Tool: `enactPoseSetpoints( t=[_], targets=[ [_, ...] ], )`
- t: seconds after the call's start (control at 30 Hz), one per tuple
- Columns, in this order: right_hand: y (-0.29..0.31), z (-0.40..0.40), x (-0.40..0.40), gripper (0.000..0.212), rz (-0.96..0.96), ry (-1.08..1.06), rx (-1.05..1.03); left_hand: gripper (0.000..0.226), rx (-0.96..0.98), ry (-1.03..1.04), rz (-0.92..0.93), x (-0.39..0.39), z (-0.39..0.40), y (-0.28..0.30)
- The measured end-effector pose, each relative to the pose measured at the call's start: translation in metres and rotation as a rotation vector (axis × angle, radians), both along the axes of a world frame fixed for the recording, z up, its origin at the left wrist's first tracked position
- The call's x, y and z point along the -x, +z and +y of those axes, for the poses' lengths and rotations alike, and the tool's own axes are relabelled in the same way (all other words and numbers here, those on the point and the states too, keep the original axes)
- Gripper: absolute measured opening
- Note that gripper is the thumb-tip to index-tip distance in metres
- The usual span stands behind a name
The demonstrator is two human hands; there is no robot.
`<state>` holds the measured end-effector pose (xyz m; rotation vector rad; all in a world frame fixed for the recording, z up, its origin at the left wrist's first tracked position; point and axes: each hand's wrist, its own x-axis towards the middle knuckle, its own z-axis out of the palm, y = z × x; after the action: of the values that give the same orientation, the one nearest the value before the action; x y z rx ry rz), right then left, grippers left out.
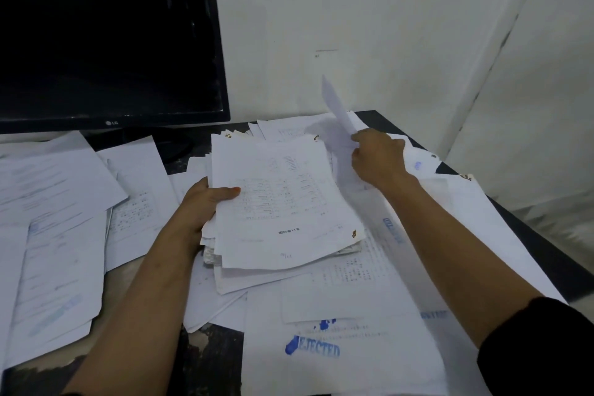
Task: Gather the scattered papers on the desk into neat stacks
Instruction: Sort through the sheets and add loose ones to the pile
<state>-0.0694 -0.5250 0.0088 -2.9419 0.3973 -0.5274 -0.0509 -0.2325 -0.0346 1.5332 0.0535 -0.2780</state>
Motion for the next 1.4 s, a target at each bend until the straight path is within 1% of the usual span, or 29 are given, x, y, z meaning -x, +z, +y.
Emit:
enactPoseSetpoints(
  t=[0.1, 0.17, 0.2, 0.27, 0.3, 0.37, 0.4, 0.5, 0.53, 0.63, 0.67, 0.7, 0.77, 0.8, 0.87, 0.9, 0.97, 1.03, 1.07, 1.13, 1.17, 1.23, 1.33, 1.37, 1.4],
  targets=[
    [0.022, 0.03, 0.015, 0.033, 0.012, 0.126, -0.143, 0.035, 0.023, 0.029, 0.006, 0.003, -0.002, 0.002],
    [0.032, 0.057, 0.026, 0.037, 0.087, 0.183, -0.208, 0.042, 0.028, 0.059, 0.021, 0.005, -0.003, 0.005],
    [0.035, 0.071, 0.03, 0.037, 0.138, 0.21, -0.21, 0.046, 0.045, 0.067, 0.035, 0.005, -0.003, 0.006],
    [0.04, 0.1, 0.042, 0.034, 0.208, 0.269, -0.181, 0.046, 0.113, 0.072, 0.068, 0.01, -0.003, 0.008],
    [0.042, 0.112, 0.046, 0.029, 0.222, 0.301, -0.153, 0.043, 0.142, 0.07, 0.079, 0.014, -0.003, 0.009],
    [0.043, 0.132, 0.053, 0.012, 0.236, 0.339, -0.083, 0.04, 0.18, 0.057, 0.081, 0.019, -0.003, 0.01],
    [0.042, 0.139, 0.055, 0.01, 0.251, 0.357, -0.064, 0.042, 0.215, 0.042, 0.081, 0.019, -0.005, 0.01],
    [0.034, 0.156, 0.053, 0.033, 0.352, 0.429, -0.133, 0.045, 0.326, 0.011, 0.065, 0.021, -0.006, 0.014],
    [0.033, 0.159, 0.053, 0.037, 0.363, 0.451, -0.176, 0.047, 0.342, 0.012, 0.07, 0.02, -0.006, 0.014],
    [0.034, 0.167, 0.057, 0.048, 0.317, 0.536, -0.372, 0.063, 0.405, 0.008, 0.096, 0.017, -0.003, 0.015],
    [0.035, 0.168, 0.06, 0.052, 0.302, 0.57, -0.457, 0.065, 0.415, -0.004, 0.088, 0.016, -0.002, 0.014],
    [0.035, 0.168, 0.062, 0.057, 0.302, 0.595, -0.552, 0.063, 0.425, -0.016, 0.076, 0.017, 0.0, 0.015],
    [0.034, 0.163, 0.065, 0.065, 0.315, 0.609, -0.695, 0.047, 0.398, -0.053, 0.068, 0.019, 0.0, 0.013],
    [0.033, 0.159, 0.065, 0.065, 0.304, 0.598, -0.725, 0.038, 0.347, -0.066, 0.071, 0.019, 0.001, 0.01],
    [0.029, 0.143, 0.065, 0.06, 0.223, 0.543, -0.713, 0.035, 0.231, -0.03, 0.075, 0.018, 0.001, 0.006],
    [0.026, 0.133, 0.066, 0.056, 0.164, 0.495, -0.661, 0.035, 0.194, -0.007, 0.076, 0.015, 0.003, 0.003],
    [0.016, 0.109, 0.065, 0.054, 0.104, 0.32, -0.446, 0.033, 0.174, 0.005, 0.083, 0.013, 0.005, 0.0],
    [0.005, 0.084, 0.068, 0.062, 0.212, 0.079, -0.236, 0.028, 0.195, 0.018, 0.089, 0.012, 0.005, -0.002],
    [0.0, 0.074, 0.071, 0.067, 0.293, -0.017, -0.192, 0.025, 0.2, 0.036, 0.091, 0.012, 0.005, -0.002],
    [-0.006, 0.058, 0.077, 0.069, 0.389, -0.1, -0.227, 0.023, 0.198, 0.068, 0.098, 0.013, 0.002, 0.0],
    [-0.009, 0.052, 0.077, 0.064, 0.393, -0.102, -0.275, 0.023, 0.186, 0.074, 0.102, 0.013, 0.001, 0.0],
    [-0.015, 0.045, 0.075, 0.044, 0.339, -0.095, -0.366, 0.023, 0.174, 0.069, 0.108, 0.014, 0.0, 0.002],
    [-0.019, 0.043, 0.067, 0.012, 0.192, -0.127, -0.486, 0.024, 0.185, 0.024, 0.099, 0.014, 0.0, 0.001],
    [-0.02, 0.043, 0.063, 0.011, 0.144, -0.146, -0.522, 0.028, 0.181, 0.01, 0.09, 0.014, 0.001, 0.0],
    [-0.02, 0.045, 0.062, 0.017, 0.103, -0.165, -0.548, 0.033, 0.177, 0.003, 0.083, 0.013, 0.001, -0.001]
  ],
)
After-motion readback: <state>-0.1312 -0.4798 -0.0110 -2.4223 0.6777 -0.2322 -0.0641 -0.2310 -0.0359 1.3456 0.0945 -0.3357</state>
